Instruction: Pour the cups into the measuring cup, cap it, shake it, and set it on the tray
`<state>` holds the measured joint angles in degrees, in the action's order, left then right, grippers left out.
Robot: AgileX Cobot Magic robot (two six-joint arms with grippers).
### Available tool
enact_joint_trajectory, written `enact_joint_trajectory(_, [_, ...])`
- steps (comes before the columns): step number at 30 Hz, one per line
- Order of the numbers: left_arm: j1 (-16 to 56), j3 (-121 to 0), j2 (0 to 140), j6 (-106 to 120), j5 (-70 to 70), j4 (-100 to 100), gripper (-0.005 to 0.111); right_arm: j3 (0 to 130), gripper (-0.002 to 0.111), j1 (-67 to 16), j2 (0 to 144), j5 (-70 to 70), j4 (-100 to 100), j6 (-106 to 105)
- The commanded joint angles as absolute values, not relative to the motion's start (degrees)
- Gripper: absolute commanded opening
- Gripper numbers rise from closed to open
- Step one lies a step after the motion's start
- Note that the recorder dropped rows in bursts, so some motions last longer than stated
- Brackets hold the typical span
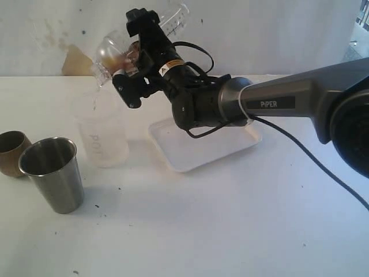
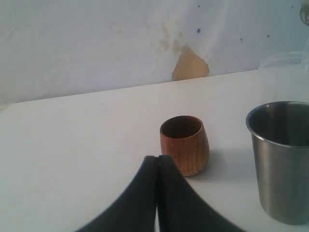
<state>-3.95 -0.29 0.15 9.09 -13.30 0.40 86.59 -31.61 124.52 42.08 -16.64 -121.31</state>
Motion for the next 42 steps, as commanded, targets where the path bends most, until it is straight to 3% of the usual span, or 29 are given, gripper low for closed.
enact_joint_trajectory(1, [-3.9, 0.0, 0.0, 9.0, -13.3, 0.5, 0.000, 87.3, 0.000, -31.3, 123.5, 45.3, -15.1, -122.3])
enact_joint_trajectory(26, [-3.9, 0.0, 0.0, 9.0, -13.3, 0.5, 0.000, 87.3, 0.000, -31.3, 123.5, 44.1, -11.5, -122.3])
enact_joint_trajectory(42, [-3.9, 0.0, 0.0, 9.0, -13.3, 0.5, 0.000, 87.3, 0.000, -30.8, 123.5, 40.1, -19.4, -122.3])
